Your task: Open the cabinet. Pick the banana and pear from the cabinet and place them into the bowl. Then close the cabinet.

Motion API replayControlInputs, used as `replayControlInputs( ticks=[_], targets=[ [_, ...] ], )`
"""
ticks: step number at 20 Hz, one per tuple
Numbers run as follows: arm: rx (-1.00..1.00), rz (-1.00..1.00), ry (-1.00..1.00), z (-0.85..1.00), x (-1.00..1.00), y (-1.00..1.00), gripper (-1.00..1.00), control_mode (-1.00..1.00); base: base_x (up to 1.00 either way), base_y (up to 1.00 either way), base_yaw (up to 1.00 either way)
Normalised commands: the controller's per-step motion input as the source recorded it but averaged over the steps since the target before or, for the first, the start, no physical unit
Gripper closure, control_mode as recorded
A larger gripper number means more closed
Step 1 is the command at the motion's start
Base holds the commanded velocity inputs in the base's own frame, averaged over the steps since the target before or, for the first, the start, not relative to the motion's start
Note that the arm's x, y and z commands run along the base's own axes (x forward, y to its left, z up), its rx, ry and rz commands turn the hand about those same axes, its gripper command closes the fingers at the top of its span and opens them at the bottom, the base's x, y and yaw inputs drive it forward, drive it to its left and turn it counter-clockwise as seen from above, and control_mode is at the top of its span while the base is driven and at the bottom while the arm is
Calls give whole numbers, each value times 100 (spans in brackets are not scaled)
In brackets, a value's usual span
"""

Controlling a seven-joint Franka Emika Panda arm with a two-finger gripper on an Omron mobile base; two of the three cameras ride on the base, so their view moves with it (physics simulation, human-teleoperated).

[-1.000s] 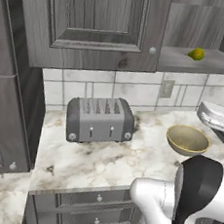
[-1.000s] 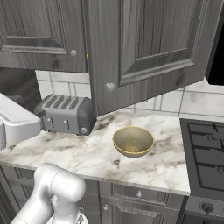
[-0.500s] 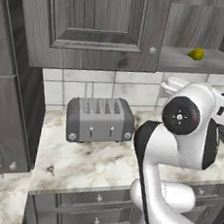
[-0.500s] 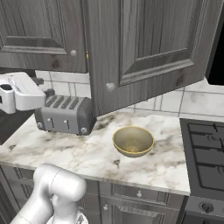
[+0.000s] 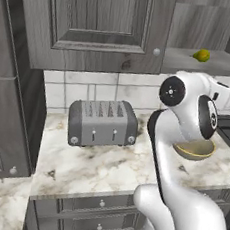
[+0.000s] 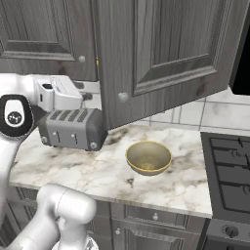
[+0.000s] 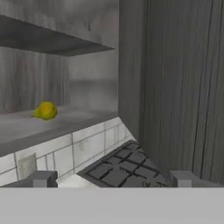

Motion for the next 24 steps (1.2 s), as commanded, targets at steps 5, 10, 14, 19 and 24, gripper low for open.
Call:
replayControlInputs(
  ticks=[5,10,14,19,24],
  targets=[
    [1,-13,12,0,13,-76,-100,-100,0,0,0],
    [0,-14,13,-4,9,-78,-100,-100,0,0,0],
    [0,-17,12,-10,0,-94,-100,-100,0,0,0],
    [0,-21,10,-15,0,-100,-100,-100,0,0,0],
    [0,-17,2,-19,0,-100,-100,-100,0,0,0]
  ],
)
